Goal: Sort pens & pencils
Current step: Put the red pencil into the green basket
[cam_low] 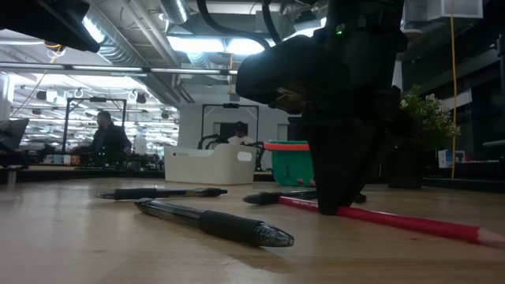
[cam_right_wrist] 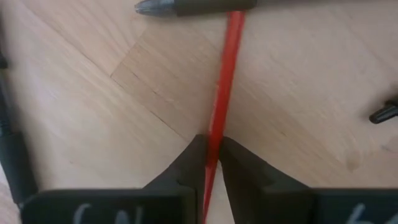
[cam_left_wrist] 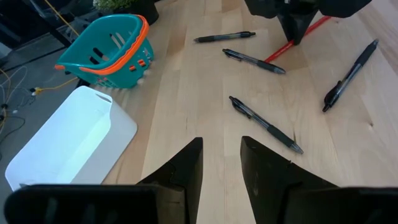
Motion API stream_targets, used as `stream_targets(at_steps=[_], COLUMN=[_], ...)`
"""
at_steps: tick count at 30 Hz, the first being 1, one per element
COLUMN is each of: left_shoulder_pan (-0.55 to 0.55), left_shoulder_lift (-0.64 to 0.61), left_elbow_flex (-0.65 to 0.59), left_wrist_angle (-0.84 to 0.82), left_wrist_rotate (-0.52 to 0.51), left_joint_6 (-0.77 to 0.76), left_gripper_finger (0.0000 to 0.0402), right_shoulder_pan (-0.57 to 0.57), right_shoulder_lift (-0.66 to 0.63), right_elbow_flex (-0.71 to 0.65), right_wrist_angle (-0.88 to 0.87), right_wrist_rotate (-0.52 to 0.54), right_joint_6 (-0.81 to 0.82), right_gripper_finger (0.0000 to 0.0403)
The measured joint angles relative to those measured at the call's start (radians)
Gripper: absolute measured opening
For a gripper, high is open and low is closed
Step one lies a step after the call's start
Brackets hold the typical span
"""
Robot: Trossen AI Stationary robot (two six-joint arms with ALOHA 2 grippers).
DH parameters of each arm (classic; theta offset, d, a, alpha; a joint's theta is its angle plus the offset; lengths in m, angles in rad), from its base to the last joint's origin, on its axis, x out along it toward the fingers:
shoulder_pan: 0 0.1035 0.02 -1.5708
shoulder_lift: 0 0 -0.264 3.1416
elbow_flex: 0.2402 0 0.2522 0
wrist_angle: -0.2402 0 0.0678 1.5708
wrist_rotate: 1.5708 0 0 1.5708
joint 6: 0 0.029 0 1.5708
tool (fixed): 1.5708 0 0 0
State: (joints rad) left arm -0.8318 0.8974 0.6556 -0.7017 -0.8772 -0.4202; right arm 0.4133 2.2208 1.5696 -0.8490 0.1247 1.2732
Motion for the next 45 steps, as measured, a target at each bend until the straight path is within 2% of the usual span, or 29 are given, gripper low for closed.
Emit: stream_targets(at_steps=[7, 21, 32, 37, 45], left_shoulder_pan=[0.000, 0.000, 0.000, 0.000, 0.000], left_shoulder_lift=[0.000, 0.000, 0.000, 0.000, 0.000], left_elbow_flex=[0.000, 0.000, 0.000, 0.000, 0.000], left_wrist_angle=[0.000, 0.006, 0.007, 0.007, 0.006], left_wrist_rotate=[0.000, 0.000, 0.000, 0.000, 0.000], left_joint_6=[0.000, 0.000, -0.018, -0.019, -0.019], left_gripper_finger=[0.0102, 0.0102, 0.0102, 0.0102, 0.0102], right_shoulder_pan=[0.000, 0.010, 0.030, 0.026, 0.030], right_shoulder_lift=[0.000, -0.002, -0.019, -0.018, -0.019], right_elbow_flex=[0.000, 0.000, 0.045, 0.045, 0.047], right_wrist_angle=[0.002, 0.006, -0.020, -0.020, -0.011], right_wrist_rotate=[0.006, 0.028, 0.143, 0.252, 0.264], right_joint_6=[-0.047, -0.054, -0.109, -0.109, -0.124], right_gripper_finger=[0.0029, 0.0024, 0.0022, 0.0021, 0.0003])
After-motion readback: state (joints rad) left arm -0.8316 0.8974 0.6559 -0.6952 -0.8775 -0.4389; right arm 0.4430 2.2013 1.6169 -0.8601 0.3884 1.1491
